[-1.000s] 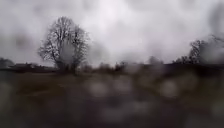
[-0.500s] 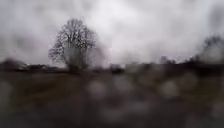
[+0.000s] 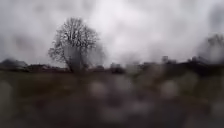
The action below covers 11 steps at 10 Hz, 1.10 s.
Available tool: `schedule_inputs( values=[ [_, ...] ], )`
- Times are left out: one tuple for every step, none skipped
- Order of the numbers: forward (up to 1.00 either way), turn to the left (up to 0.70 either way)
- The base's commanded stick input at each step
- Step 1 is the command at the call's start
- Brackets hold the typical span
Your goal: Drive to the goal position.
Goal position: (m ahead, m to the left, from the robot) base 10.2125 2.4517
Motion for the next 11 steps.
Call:
schedule_inputs(
  values=[
    [1.00,0.00],
    [1.00,0.00],
    [1.00,0.00],
    [1.00,0.00],
    [1.00,0.00],
    [1.00,0.00],
    [1.00,0.00],
    [1.00,0.00],
    [1.00,0.00],
    [1.00,0.00],
    [1.00,0.00]
  ],
)
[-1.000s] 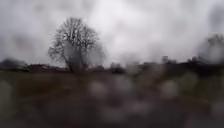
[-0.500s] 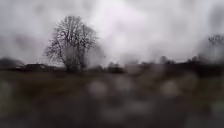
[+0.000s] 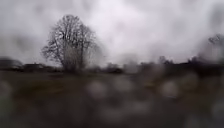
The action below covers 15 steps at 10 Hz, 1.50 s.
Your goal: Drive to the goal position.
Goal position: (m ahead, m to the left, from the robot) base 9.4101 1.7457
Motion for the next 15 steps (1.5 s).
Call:
schedule_inputs(
  values=[
    [1.00,0.00],
    [1.00,0.00],
    [1.00,0.00],
    [1.00,0.00],
    [1.00,0.00],
    [1.00,0.00],
    [1.00,0.00],
    [1.00,0.00],
    [1.00,0.00],
    [1.00,0.00],
    [1.00,0.00],
    [1.00,0.00],
    [1.00,0.04],
    [1.00,0.26],
    [1.00,0.40]
  ],
)
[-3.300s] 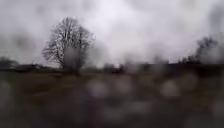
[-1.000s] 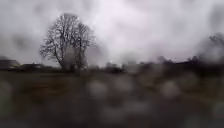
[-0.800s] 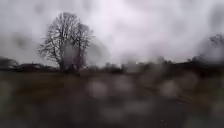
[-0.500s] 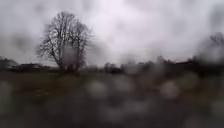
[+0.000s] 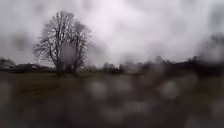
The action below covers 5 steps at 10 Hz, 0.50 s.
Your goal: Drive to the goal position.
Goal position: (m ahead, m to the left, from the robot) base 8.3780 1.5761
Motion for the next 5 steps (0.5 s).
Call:
schedule_inputs(
  values=[
    [1.00,0.40],
    [1.00,0.36],
    [1.00,0.16],
    [1.00,0.00],
    [1.00,0.00]
  ],
)
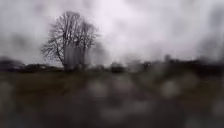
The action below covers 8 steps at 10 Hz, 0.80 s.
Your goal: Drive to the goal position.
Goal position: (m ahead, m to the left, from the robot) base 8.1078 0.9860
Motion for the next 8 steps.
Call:
schedule_inputs(
  values=[
    [1.00,0.00],
    [1.00,0.00],
    [1.00,0.00],
    [1.00,0.00],
    [1.00,0.00],
    [1.00,0.00],
    [1.00,0.00],
    [1.00,0.00]
  ],
)
